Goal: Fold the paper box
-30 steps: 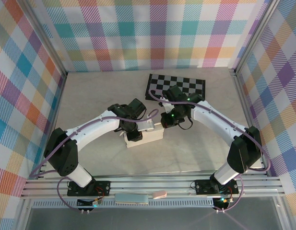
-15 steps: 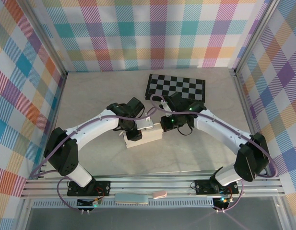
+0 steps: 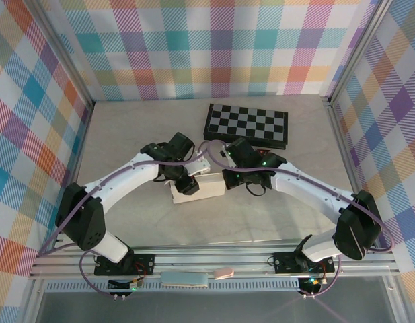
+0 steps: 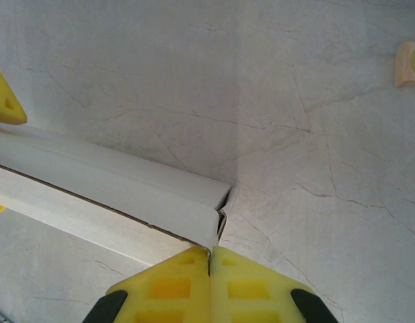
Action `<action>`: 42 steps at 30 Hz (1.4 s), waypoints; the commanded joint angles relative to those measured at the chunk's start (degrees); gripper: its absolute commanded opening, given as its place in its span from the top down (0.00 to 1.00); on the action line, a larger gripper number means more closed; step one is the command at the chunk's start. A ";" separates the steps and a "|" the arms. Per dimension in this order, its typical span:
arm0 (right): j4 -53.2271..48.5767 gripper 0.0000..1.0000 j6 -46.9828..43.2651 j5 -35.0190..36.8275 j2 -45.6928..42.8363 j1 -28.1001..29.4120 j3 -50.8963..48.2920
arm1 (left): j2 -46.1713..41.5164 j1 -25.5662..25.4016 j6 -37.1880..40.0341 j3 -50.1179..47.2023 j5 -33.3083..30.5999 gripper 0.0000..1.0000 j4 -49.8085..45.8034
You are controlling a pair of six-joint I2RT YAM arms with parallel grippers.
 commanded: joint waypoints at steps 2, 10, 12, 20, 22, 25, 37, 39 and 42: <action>-2.92 1.00 1.65 0.39 0.10 1.39 -1.54 | -4.48 1.52 -5.41 -1.81 2.64 0.50 7.73; -2.54 1.00 3.90 1.19 -0.02 2.10 -0.16 | -4.94 2.33 -10.32 -2.73 2.98 0.33 11.28; -2.31 1.00 4.51 1.48 -0.23 2.14 0.26 | -4.48 2.33 -10.53 -2.51 3.08 0.33 11.32; -4.93 1.00 4.71 4.23 -0.07 2.05 3.70 | -1.97 1.94 -9.11 -0.67 4.09 0.20 9.96; -5.20 1.00 4.33 4.35 0.20 1.99 4.34 | -1.77 1.73 -9.14 -0.42 3.60 0.16 10.14; -5.03 1.00 3.96 3.84 0.45 1.97 4.79 | -2.23 1.63 -9.62 -0.66 2.60 0.16 11.11; -6.98 1.00 3.86 1.94 4.65 1.16 7.73 | -9.25 4.10 -21.57 4.55 -5.37 0.35 9.07; -7.38 1.00 4.02 1.27 5.45 0.87 8.74 | -10.93 4.90 -23.50 4.27 -7.21 0.41 5.44; -8.24 1.00 4.07 0.21 6.71 0.48 10.18 | -13.53 6.30 -25.56 3.80 -7.70 0.48 -0.86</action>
